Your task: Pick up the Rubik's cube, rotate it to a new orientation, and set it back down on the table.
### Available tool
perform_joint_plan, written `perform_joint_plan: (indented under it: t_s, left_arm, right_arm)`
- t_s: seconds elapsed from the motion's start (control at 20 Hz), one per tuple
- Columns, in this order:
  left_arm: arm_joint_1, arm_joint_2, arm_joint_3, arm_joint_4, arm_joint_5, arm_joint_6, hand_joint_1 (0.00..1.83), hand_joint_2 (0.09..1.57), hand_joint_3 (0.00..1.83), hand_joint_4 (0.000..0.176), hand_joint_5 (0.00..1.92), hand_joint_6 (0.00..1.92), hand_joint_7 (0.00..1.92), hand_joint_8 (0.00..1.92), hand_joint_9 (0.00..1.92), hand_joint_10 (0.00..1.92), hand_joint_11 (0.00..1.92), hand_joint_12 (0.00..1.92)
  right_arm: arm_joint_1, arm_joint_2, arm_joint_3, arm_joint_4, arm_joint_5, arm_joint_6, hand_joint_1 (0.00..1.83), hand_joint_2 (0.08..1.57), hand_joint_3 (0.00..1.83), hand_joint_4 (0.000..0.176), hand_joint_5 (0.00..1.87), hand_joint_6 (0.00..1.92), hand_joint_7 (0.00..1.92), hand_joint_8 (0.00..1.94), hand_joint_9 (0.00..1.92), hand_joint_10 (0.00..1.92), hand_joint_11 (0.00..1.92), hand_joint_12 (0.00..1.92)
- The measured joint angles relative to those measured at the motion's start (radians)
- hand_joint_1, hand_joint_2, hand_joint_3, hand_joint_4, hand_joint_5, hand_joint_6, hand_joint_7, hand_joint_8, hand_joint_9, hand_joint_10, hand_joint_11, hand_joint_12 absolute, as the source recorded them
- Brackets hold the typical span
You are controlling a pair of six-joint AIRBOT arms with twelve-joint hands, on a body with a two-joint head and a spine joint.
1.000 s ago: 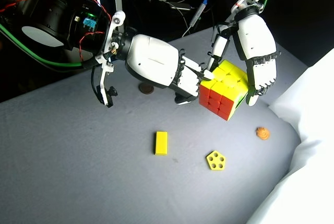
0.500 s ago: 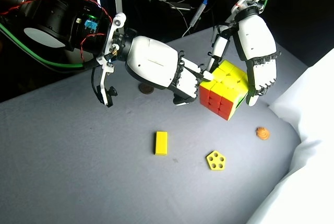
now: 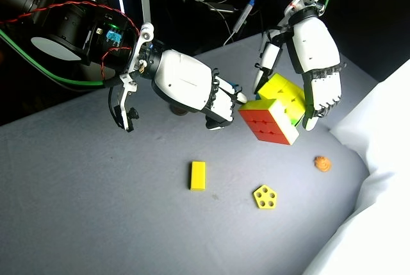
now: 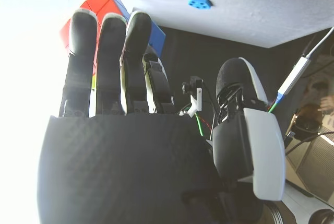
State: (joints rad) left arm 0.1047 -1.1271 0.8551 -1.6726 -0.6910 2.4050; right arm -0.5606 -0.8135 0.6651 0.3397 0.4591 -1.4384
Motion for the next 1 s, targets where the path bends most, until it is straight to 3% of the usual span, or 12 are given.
perform_joint_plan:
  t_s: [0.1,0.15,0.2,0.25,0.7,0.75,1.0]
  left_arm:
    - [0.000,0.000,0.000,0.002,0.000,0.000,1.07,1.40,0.00,0.000,0.50,1.54,0.51,1.92,0.24,1.92,0.27,1.92]
    - [0.000,0.000,0.000,0.003,0.000,0.000,1.01,1.43,0.01,0.000,0.41,1.69,0.50,1.92,0.24,1.92,0.28,1.92]
    - [0.000,0.000,0.000,0.003,0.000,-0.001,1.01,1.43,0.01,0.000,0.41,1.69,0.50,1.92,0.24,1.92,0.28,1.92]
    - [0.000,0.000,0.000,0.003,0.000,-0.001,1.07,1.41,0.00,0.000,0.48,1.55,0.52,1.92,0.24,1.92,0.27,1.92]
    - [0.000,0.000,0.000,0.003,0.001,-0.002,1.04,1.42,0.00,0.000,0.46,1.60,0.51,1.92,0.23,1.92,0.26,1.92]
    - [0.000,0.000,0.000,0.003,0.000,-0.001,1.01,1.44,0.00,0.000,0.39,1.70,0.50,1.92,0.22,1.92,0.23,1.92]
    - [0.000,0.000,0.000,0.003,-0.013,0.002,1.04,1.42,0.00,0.000,0.46,1.61,0.51,1.92,0.24,1.92,0.26,1.92]
  right_arm:
    - [0.000,0.000,0.000,0.000,0.004,-0.003,0.12,1.26,0.00,0.000,0.10,0.00,0.32,1.44,0.29,1.83,0.22,1.92]
    - [0.000,0.000,0.000,0.000,0.007,-0.007,0.14,1.26,0.00,0.000,0.08,0.00,0.29,1.45,0.27,1.85,0.22,1.92]
    - [0.000,-0.001,0.000,0.000,0.010,-0.015,0.14,1.26,0.00,0.000,0.08,0.00,0.29,1.45,0.27,1.85,0.22,1.92]
    - [0.001,-0.004,0.000,0.000,0.015,-0.018,0.12,1.26,0.00,0.000,0.07,0.00,0.28,1.50,0.26,1.89,0.24,1.92]
    - [0.014,-0.006,0.002,0.001,0.061,-0.034,0.16,1.24,0.00,0.000,0.09,0.00,0.29,1.49,0.28,1.86,0.27,1.92]
    - [0.014,-0.010,0.006,0.004,0.060,-0.034,0.13,1.25,0.00,0.000,0.08,0.00,0.29,1.50,0.28,1.86,0.27,1.92]
    - [0.015,-0.031,0.025,0.032,0.055,-0.053,0.14,1.25,0.00,0.000,0.14,0.02,0.33,1.46,0.29,1.83,0.23,1.92]
